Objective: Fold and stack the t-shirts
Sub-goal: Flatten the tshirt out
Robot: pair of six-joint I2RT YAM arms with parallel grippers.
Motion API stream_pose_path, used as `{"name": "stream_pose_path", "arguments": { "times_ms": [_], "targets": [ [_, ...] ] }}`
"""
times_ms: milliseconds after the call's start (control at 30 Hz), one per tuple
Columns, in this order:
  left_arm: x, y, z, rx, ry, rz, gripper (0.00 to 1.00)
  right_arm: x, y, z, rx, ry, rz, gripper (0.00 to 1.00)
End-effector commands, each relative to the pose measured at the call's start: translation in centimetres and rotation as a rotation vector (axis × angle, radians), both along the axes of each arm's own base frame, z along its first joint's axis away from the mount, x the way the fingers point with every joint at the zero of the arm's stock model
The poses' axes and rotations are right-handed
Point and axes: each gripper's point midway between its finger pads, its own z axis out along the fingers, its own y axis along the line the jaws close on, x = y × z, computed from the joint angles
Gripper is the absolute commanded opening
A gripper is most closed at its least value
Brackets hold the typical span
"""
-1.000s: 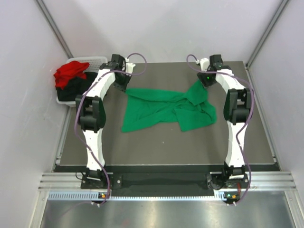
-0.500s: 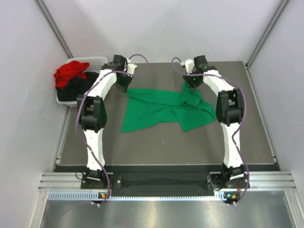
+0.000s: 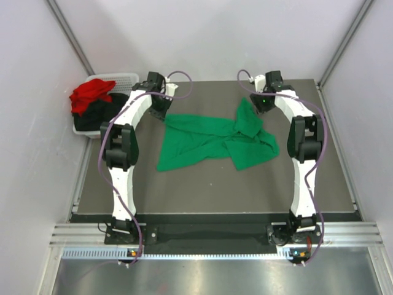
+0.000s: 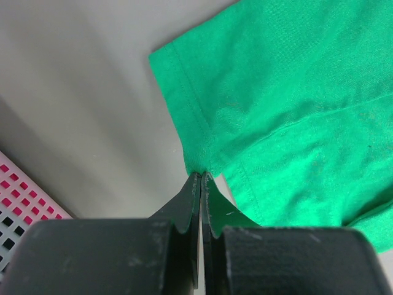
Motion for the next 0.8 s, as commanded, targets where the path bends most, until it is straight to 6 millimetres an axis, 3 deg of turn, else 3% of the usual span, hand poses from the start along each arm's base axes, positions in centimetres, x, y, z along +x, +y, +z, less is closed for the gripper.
{"name": "stream_pose_path", "arguments": {
  "times_ms": [0, 300, 600, 767],
  "targets": [
    [0.5, -0.4, 0.2, -0.001, -0.017, -0.009, 0.0, -0.7, 1.3, 2.3, 0.035, -0.025, 0.027, 0.52],
    [0.7, -0.7, -0.1, 0.0, -0.016, -0.015, 0.0, -2.1, 2.2, 0.4, 0.042, 0.044, 0.071, 0.52],
    [0.7, -1.0, -0.2, 0.002, -0.015, -0.02, 0.0, -1.3, -0.6, -2.5, -0.137, 0.052, -0.024, 0.51],
    [0.6, -1.0, -0.4, 0.002, -0.01, -0.019, 0.0, -0.8, -2.2, -2.7, -0.207, 0.032, -0.074, 0.51]
  ]
}}
